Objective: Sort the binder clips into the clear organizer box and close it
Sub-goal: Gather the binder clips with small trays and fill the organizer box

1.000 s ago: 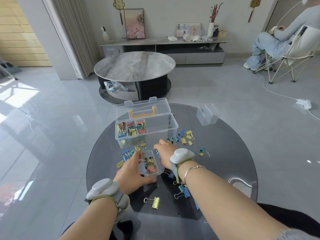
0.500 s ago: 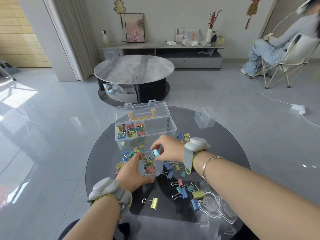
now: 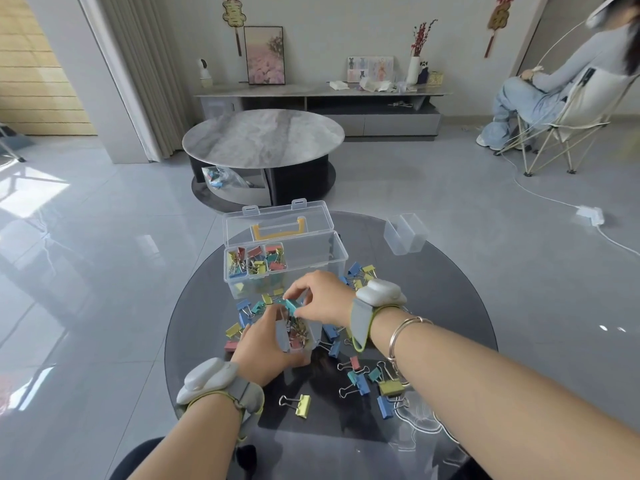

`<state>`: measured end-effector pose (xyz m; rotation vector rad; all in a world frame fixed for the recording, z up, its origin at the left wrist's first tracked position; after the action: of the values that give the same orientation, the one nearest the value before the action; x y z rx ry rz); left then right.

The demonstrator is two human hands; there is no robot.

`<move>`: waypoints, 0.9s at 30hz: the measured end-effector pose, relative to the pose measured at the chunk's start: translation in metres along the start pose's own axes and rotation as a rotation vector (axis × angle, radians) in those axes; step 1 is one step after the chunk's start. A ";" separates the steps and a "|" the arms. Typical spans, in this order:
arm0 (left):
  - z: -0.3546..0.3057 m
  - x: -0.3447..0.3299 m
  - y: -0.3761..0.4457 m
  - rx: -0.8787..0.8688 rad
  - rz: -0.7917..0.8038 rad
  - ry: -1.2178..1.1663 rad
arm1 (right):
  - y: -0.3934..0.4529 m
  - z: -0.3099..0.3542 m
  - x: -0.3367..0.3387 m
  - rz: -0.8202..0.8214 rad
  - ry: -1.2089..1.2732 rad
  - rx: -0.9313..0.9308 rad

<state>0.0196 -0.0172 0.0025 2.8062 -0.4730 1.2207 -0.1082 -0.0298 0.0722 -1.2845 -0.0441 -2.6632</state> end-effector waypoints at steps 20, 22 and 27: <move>0.007 0.007 -0.002 -0.032 -0.045 -0.022 | 0.001 -0.009 -0.011 -0.025 0.132 -0.091; 0.006 0.011 -0.003 -0.039 -0.057 -0.046 | 0.003 -0.017 -0.002 -0.169 0.147 -0.125; 0.015 0.042 -0.001 -0.022 -0.058 -0.043 | 0.017 -0.030 -0.020 -0.030 -0.272 -0.135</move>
<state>0.0573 -0.0290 0.0225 2.8121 -0.4011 1.1390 -0.1163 -0.0465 0.0372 -1.6936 0.0820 -2.5330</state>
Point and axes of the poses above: each hand's wrist, its own y-axis towards the middle knuckle, its own x-axis out of the back of the hand, z = x × y, the point moved 5 cm from there along y, towards the middle knuckle, and after that the axes turned 3 degrees about -z, right-handed, at the moved point
